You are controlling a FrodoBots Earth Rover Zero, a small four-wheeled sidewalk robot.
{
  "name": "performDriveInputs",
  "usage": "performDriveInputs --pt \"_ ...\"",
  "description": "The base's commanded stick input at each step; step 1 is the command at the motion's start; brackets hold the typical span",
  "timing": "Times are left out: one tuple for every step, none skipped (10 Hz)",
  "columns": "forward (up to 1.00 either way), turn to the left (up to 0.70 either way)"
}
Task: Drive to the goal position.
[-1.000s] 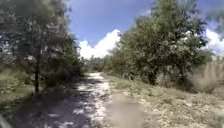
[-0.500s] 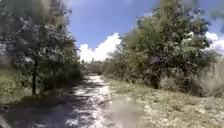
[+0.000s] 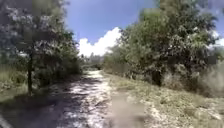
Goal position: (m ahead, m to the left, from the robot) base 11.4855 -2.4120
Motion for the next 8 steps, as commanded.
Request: performDriveInputs --pt "0.50 0.00" --pt "0.50 0.00" --pt "0.50 0.00" --pt "0.50 0.00" --pt "0.50 0.00" --pt "0.50 0.00" --pt "0.50 0.00" --pt "0.50 0.00"
